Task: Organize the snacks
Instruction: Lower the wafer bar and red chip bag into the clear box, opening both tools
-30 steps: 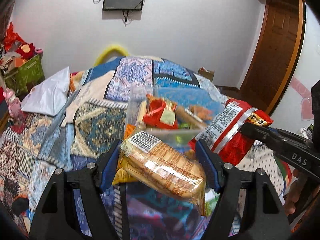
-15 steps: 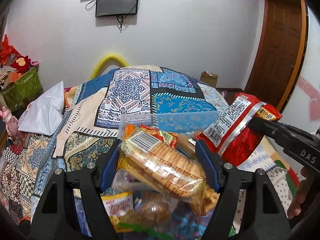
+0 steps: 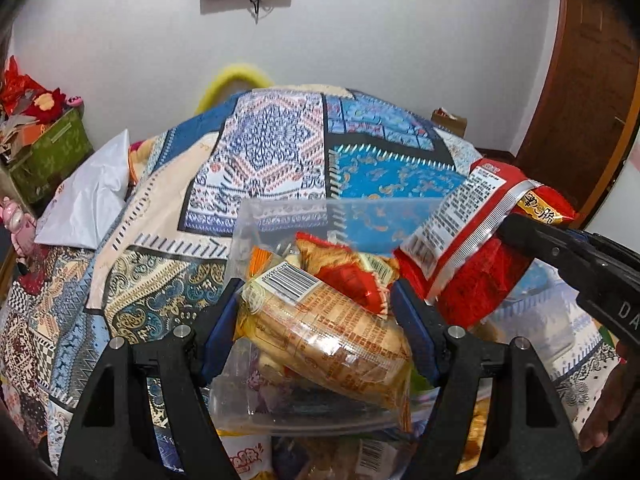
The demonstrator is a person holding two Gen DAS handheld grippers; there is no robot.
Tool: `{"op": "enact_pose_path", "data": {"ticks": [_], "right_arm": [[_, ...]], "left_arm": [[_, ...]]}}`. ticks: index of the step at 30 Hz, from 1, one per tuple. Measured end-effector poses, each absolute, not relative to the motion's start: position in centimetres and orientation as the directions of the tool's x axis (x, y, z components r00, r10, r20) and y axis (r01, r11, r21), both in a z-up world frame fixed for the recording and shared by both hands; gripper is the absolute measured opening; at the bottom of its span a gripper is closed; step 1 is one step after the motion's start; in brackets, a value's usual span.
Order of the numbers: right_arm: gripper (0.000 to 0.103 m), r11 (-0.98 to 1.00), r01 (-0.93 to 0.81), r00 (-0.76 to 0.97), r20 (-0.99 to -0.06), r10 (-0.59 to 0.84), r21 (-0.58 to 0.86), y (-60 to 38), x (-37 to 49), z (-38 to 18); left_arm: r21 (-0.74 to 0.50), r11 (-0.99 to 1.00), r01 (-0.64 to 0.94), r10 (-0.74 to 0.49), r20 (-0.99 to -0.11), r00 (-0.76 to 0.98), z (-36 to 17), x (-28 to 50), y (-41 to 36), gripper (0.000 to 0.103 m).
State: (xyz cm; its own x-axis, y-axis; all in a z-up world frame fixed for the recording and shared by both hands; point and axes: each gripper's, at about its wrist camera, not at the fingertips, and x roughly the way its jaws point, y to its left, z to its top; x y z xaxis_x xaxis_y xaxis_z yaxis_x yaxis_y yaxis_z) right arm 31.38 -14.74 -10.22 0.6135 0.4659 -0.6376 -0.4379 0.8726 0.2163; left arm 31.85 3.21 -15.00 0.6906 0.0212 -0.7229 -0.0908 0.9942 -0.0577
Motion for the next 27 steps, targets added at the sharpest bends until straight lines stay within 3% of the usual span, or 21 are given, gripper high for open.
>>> {"op": "enact_pose_path", "data": {"ticks": [7, 10, 15, 17, 19, 22, 27], "right_arm": [[0.018, 0.875, -0.447, 0.583, -0.681, 0.443, 0.187, -14.2, 31.7, -12.1], [0.018, 0.874, -0.45, 0.567, -0.697, 0.438, 0.182, -14.3, 31.6, -12.6], [0.025, 0.877, -0.451, 0.546, -0.725, 0.419, 0.167, -14.6, 31.1, -13.0], [0.032, 0.883, -0.442, 0.542, -0.738, 0.402, 0.156, -15.0, 30.8, -13.0], [0.047, 0.893, -0.426, 0.546, -0.746, 0.381, 0.145, -15.5, 30.6, -12.9], [0.057, 0.906, -0.404, 0.569, -0.74, 0.358, 0.128, -16.4, 30.0, -12.3], [0.064, 0.91, -0.39, 0.587, -0.723, 0.364, 0.142, -17.6, 28.7, -10.9]], "left_arm": [[-0.039, 0.998, -0.056, 0.01, -0.736, 0.677, -15.6, 32.0, 2.6, 0.074], [-0.043, 0.998, -0.048, 0.0, -0.743, 0.669, -15.8, 31.8, 2.5, 0.08], [-0.103, 0.992, -0.077, -0.029, -0.764, 0.644, -15.5, 31.7, 3.3, 0.083], [-0.125, 0.988, -0.087, -0.04, -0.765, 0.643, -15.2, 31.3, 3.7, 0.083], [-0.138, 0.985, -0.1, -0.042, -0.765, 0.643, -14.8, 30.7, 4.1, 0.083], [-0.151, 0.983, -0.107, -0.046, -0.759, 0.649, -13.9, 29.5, 4.5, 0.083], [-0.144, 0.984, -0.103, -0.038, -0.739, 0.672, -12.0, 27.3, 4.7, 0.083]]}}
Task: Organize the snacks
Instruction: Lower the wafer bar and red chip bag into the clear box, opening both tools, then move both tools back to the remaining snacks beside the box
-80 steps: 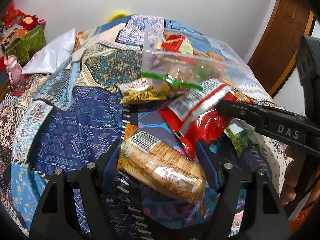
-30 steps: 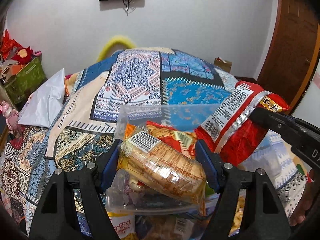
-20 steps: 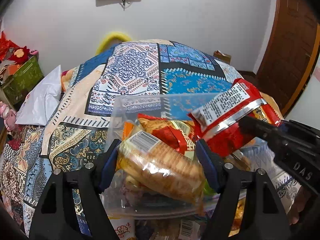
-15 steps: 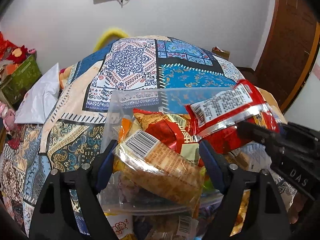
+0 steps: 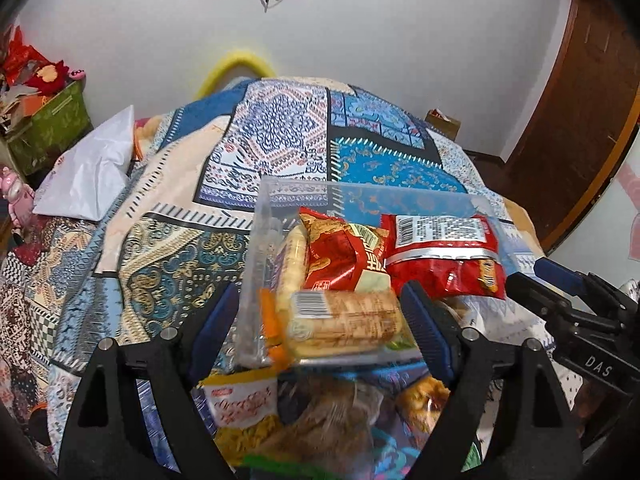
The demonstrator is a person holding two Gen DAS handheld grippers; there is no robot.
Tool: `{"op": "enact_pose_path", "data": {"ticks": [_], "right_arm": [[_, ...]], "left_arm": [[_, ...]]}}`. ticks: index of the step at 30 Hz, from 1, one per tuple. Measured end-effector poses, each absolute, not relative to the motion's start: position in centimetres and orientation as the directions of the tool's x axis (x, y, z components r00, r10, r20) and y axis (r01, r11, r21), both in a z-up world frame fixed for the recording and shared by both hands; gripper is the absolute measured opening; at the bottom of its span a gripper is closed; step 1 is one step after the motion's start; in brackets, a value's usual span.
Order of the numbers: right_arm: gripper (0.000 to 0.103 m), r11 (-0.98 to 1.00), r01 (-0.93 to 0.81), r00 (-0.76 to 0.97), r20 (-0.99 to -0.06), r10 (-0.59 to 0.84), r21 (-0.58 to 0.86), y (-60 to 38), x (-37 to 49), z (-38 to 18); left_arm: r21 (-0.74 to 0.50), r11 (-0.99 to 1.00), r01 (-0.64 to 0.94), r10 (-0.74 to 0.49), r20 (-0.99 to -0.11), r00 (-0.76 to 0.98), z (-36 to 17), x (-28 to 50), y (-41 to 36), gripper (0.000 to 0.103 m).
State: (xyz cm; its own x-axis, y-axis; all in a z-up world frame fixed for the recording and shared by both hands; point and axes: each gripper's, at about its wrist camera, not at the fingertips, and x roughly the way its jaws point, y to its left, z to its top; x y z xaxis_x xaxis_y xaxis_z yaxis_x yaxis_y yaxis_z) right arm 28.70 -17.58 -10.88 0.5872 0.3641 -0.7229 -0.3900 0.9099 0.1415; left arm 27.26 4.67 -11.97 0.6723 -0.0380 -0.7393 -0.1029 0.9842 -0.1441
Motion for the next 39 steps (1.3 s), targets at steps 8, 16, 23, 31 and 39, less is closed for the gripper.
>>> {"op": "enact_pose_path", "data": {"ticks": [8, 16, 23, 31, 39], "right_arm": [[0.074, 0.897, -0.422, 0.607, -0.693, 0.389, 0.134, -17.7, 25.1, -9.2], [0.078, 0.877, -0.465, 0.571, -0.716, 0.401, 0.121, -16.5, 20.9, -10.6], [0.078, 0.866, -0.486, 0.494, -0.782, 0.38, 0.114, -15.4, 17.9, -14.3], [0.078, 0.864, -0.487, 0.408, -0.842, 0.354, 0.128, -15.1, 16.3, -17.7], [0.058, 0.855, -0.506, 0.416, -0.836, 0.357, 0.113, -15.3, 15.7, -18.4]], "left_arm": [[-0.114, 0.989, -0.093, -0.019, -0.727, 0.686, -10.5, 22.8, 5.1, 0.083], [-0.095, 0.992, -0.084, -0.016, -0.751, 0.66, -12.0, 18.2, 5.3, 0.083], [-0.091, 0.993, -0.072, -0.027, -0.783, 0.621, -14.5, 14.8, 5.0, 0.083], [-0.09, 0.994, -0.056, -0.04, -0.809, 0.586, -16.5, 12.7, 4.1, 0.083], [-0.088, 0.995, -0.055, -0.037, -0.798, 0.601, -15.7, 13.4, 4.1, 0.083]]}}
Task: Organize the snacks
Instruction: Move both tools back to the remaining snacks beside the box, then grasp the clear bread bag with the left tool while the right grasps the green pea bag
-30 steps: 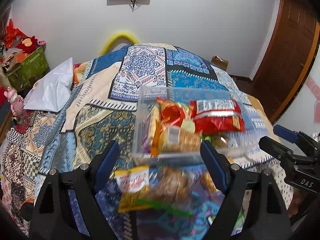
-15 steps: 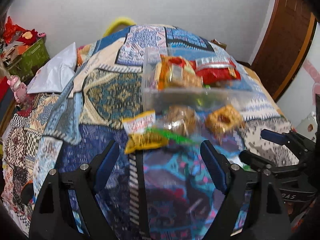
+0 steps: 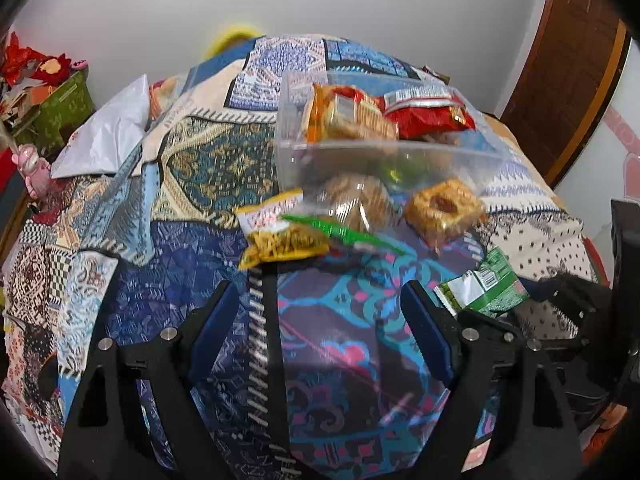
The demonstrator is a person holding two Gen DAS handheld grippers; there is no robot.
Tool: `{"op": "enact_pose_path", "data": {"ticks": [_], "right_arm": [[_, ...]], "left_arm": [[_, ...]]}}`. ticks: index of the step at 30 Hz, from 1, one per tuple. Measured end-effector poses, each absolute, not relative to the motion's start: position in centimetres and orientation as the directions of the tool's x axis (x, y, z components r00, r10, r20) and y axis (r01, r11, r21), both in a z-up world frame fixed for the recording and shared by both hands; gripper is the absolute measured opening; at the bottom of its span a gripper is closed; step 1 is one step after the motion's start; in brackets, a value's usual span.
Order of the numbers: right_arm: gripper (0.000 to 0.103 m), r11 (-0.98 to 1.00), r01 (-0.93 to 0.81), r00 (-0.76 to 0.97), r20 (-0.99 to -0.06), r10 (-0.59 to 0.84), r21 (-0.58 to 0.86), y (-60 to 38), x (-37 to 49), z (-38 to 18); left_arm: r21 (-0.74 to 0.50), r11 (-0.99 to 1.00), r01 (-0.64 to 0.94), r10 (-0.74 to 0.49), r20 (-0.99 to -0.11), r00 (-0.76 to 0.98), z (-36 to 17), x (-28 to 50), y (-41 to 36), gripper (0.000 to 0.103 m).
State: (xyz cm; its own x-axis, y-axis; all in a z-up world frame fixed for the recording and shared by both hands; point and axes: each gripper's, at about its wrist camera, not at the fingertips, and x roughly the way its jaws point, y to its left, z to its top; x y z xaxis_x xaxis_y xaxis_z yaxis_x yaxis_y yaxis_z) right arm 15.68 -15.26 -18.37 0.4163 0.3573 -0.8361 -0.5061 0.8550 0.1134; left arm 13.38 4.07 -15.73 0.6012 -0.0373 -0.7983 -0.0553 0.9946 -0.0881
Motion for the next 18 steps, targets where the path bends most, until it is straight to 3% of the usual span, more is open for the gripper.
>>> {"op": "enact_pose_path", "data": {"ticks": [1, 7, 11, 18], "right_arm": [[0.05, 0.855, -0.507, 0.419, -0.835, 0.358, 0.113, -15.4, 15.8, -18.3], [0.039, 0.858, -0.49, 0.434, -0.811, 0.393, 0.154, -16.7, 16.5, -17.6], [0.023, 0.865, -0.473, 0.461, -0.789, 0.406, 0.169, -17.9, 17.1, -16.5], [0.019, 0.874, -0.448, 0.498, -0.759, 0.42, 0.19, -19.6, 18.2, -15.4]], "left_arm": [[-0.089, 0.995, -0.052, -0.039, -0.794, 0.606, -15.5, 13.6, 4.1, 0.083], [-0.082, 0.996, -0.034, -0.043, -0.781, 0.623, -14.6, 15.9, 3.6, 0.083], [-0.077, 0.997, -0.02, -0.048, -0.78, 0.623, -14.6, 18.1, 3.2, 0.083], [-0.074, 0.997, -0.021, -0.049, -0.821, 0.568, -17.2, 22.4, 3.0, 0.083]]}}
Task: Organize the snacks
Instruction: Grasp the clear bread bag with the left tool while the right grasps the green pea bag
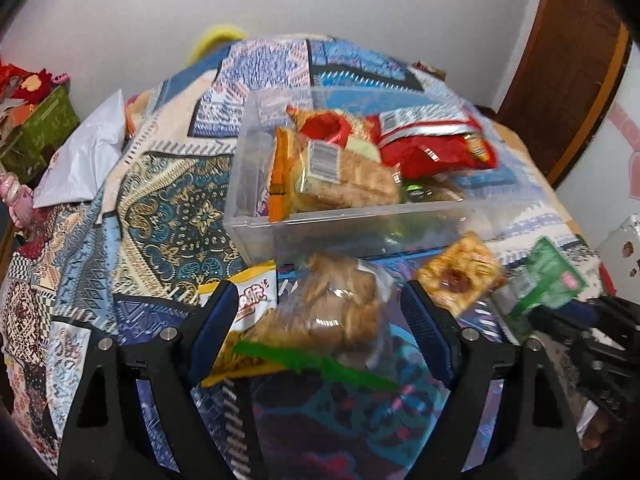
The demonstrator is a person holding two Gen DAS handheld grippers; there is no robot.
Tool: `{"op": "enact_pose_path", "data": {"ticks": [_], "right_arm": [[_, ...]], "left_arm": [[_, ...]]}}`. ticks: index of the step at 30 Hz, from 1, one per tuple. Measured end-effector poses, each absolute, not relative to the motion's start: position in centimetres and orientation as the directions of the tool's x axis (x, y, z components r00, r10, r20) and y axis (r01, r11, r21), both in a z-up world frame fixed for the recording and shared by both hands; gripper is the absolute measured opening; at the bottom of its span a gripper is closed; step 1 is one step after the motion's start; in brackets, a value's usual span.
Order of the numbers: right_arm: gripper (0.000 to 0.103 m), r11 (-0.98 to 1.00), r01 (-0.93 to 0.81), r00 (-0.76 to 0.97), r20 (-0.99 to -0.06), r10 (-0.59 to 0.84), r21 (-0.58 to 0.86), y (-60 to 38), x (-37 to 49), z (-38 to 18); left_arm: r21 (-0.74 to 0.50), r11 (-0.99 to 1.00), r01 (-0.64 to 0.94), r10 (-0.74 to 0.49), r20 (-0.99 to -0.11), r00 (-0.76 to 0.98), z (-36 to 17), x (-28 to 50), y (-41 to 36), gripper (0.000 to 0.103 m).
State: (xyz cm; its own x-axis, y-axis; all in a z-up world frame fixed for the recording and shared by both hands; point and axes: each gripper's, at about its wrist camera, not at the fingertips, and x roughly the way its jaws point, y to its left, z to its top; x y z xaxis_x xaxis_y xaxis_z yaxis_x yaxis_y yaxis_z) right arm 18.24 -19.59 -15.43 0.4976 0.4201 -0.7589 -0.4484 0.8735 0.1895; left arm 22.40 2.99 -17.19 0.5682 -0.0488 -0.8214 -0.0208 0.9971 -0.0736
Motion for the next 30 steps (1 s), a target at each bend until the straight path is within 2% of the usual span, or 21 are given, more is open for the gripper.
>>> {"op": "enact_pose_path", "data": {"ticks": [6, 9, 11, 14, 19, 21, 26, 30], "right_arm": [[0.018, 0.874, -0.436, 0.497, -0.752, 0.433, 0.216, -20.3, 19.1, -15.4], [0.018, 0.874, -0.434, 0.498, -0.75, 0.436, 0.219, -20.4, 19.4, -15.4], [0.019, 0.873, -0.435, 0.5, -0.748, 0.437, 0.22, -20.3, 19.7, -15.3], [0.018, 0.874, -0.433, 0.507, -0.742, 0.438, 0.22, -20.3, 19.8, -14.9], [0.018, 0.876, -0.429, 0.528, -0.726, 0.441, 0.22, -20.6, 20.1, -14.0], [0.011, 0.876, -0.427, 0.538, -0.716, 0.445, 0.223, -20.8, 20.2, -13.5], [0.011, 0.88, -0.422, 0.565, -0.696, 0.443, 0.217, -21.0, 20.6, -12.4], [0.012, 0.87, -0.437, 0.527, -0.72, 0.452, 0.227, -20.7, 21.0, -13.0]], "left_arm": [[-0.112, 0.994, -0.009, -0.09, -0.842, 0.533, -19.5, 23.2, 3.1, 0.083], [-0.126, 0.992, 0.004, -0.109, -0.839, 0.533, -20.1, 23.0, 2.7, 0.071], [-0.132, 0.991, 0.02, -0.122, -0.832, 0.542, -20.1, 22.7, 2.4, 0.057], [-0.11, 0.993, 0.035, -0.111, -0.821, 0.56, -19.8, 22.2, 1.8, 0.052], [-0.113, 0.992, 0.049, -0.12, -0.799, 0.589, -18.5, 20.7, 1.6, 0.05], [-0.123, 0.991, 0.045, -0.124, -0.784, 0.608, -17.5, 20.1, 1.8, 0.05], [-0.134, 0.991, 0.032, -0.122, -0.744, 0.657, -15.0, 19.0, 2.3, 0.05], [-0.133, 0.991, 0.028, -0.115, -0.713, 0.692, -13.2, 18.2, 2.6, 0.05]]}}
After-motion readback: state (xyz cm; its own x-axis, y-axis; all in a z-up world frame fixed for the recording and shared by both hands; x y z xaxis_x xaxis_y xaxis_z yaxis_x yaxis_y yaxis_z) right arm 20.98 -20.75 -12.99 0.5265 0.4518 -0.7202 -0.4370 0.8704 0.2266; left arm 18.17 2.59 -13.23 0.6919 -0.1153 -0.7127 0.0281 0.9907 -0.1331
